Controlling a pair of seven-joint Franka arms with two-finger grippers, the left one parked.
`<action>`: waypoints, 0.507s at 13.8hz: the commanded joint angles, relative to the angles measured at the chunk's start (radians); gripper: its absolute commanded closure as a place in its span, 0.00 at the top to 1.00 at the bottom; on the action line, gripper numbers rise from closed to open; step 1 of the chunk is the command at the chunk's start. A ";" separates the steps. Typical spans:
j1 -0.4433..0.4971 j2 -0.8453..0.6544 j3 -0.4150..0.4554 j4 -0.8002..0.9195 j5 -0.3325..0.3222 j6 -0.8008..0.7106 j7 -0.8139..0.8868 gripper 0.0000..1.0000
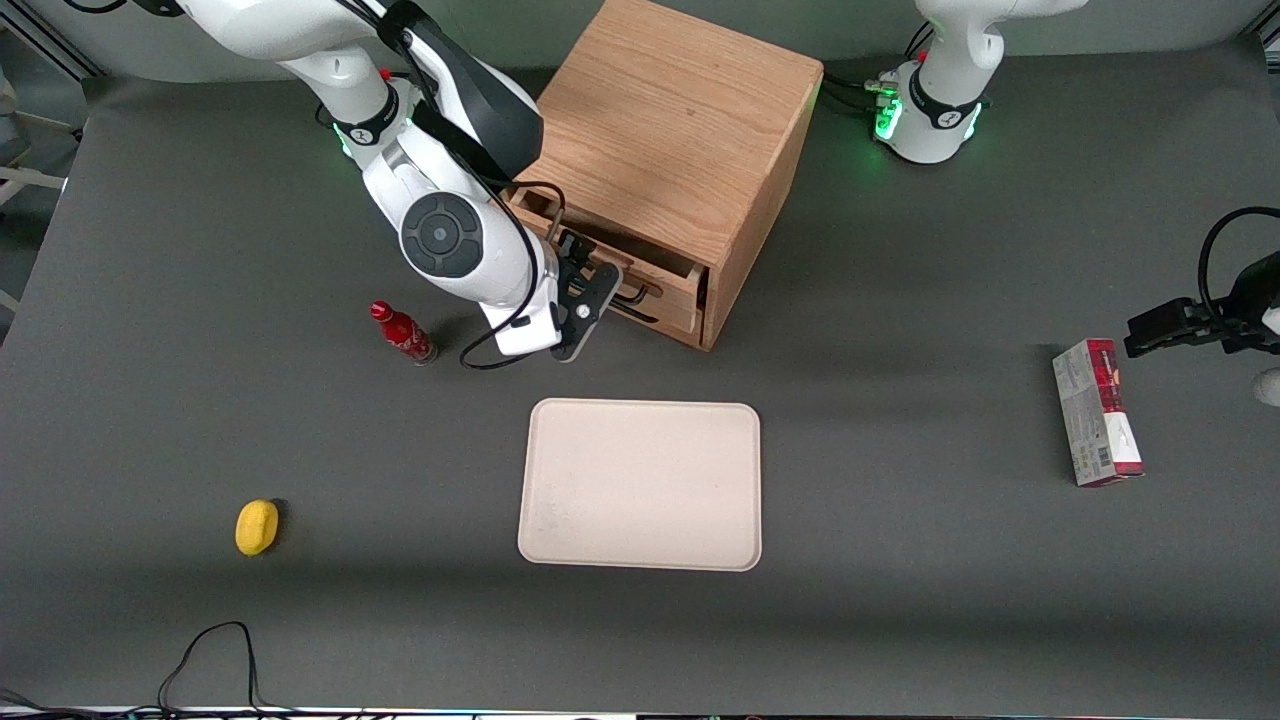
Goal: Open upper drawer
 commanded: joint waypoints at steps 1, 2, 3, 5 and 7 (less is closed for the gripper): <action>-0.001 0.007 0.004 -0.026 -0.042 0.051 -0.023 1.00; -0.001 0.014 0.004 -0.023 -0.061 0.055 -0.024 1.00; -0.003 0.018 0.004 -0.018 -0.075 0.057 -0.026 1.00; -0.004 0.021 -0.004 0.002 -0.090 0.055 -0.076 1.00; -0.004 0.045 -0.039 0.040 -0.096 0.055 -0.101 1.00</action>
